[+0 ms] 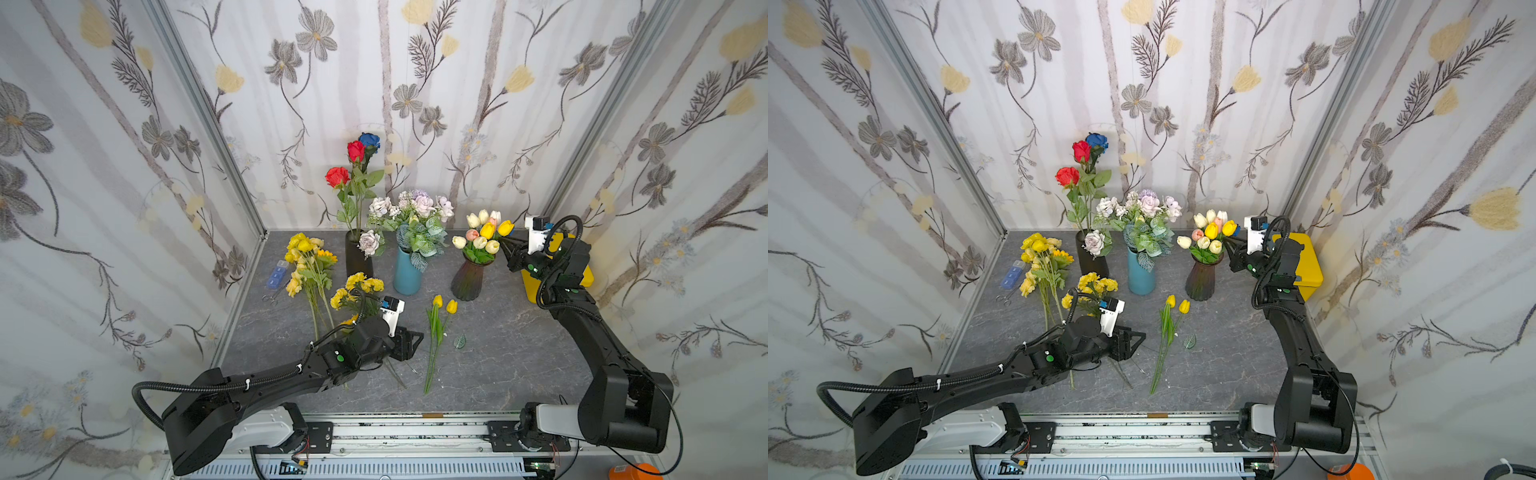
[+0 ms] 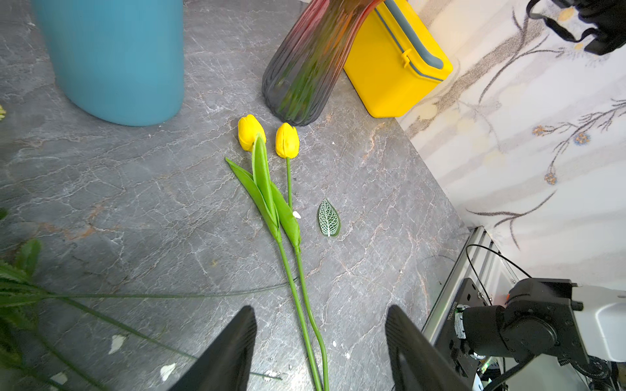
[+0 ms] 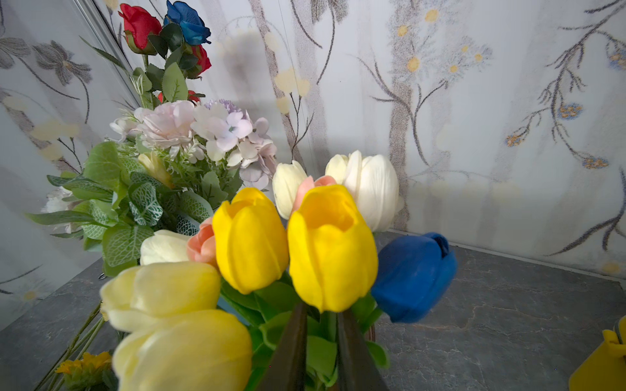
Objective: Pick out yellow flowers from the vase
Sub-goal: Pick up the flower from the vase.
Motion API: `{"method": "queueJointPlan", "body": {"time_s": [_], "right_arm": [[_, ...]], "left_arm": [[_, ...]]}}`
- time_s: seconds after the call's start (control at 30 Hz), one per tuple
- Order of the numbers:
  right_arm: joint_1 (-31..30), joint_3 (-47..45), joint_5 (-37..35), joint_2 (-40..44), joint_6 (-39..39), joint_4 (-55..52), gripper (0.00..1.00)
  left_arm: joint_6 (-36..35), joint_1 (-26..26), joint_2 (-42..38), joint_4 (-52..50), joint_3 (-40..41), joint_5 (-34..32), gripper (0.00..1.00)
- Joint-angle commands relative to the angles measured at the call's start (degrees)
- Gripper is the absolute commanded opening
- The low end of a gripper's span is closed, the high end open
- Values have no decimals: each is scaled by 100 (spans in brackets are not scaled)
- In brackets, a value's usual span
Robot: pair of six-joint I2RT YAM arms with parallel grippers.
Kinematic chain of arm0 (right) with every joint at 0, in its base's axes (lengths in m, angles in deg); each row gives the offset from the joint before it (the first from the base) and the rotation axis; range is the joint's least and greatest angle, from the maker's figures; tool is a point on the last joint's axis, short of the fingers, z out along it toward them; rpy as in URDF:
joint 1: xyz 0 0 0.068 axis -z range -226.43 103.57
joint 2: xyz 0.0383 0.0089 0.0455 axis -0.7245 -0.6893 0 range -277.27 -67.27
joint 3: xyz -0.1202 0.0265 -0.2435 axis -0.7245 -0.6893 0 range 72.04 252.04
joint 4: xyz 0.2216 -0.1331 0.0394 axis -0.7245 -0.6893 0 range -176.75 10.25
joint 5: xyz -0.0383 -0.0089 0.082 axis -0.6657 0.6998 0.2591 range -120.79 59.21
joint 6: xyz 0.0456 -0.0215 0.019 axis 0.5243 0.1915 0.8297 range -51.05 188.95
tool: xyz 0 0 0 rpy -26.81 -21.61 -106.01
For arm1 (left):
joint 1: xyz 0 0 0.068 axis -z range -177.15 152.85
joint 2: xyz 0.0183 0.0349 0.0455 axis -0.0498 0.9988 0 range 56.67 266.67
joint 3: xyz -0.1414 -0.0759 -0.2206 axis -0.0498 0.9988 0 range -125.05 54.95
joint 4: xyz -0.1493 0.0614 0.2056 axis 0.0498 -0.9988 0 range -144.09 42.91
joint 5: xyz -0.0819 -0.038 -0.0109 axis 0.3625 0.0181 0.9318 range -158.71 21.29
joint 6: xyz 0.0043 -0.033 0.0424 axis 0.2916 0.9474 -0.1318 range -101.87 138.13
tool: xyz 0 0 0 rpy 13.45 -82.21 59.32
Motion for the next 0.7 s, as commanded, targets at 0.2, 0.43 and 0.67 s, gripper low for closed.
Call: {"method": "queueJointPlan", "body": {"time_s": [0.2, 0.43, 0.67], "right_arm": [[-129, 11, -2, -158, -161, 238, 15], [-316, 71, -239, -305, -187, 296, 16], [-336, 23, -602, -309, -109, 530, 22]], "left_arm": [[37, -11, -9, 228, 60, -119, 65], [66, -19, -3, 264, 96, -128, 65], [71, -12, -104, 246, 156, -173, 67]]}}
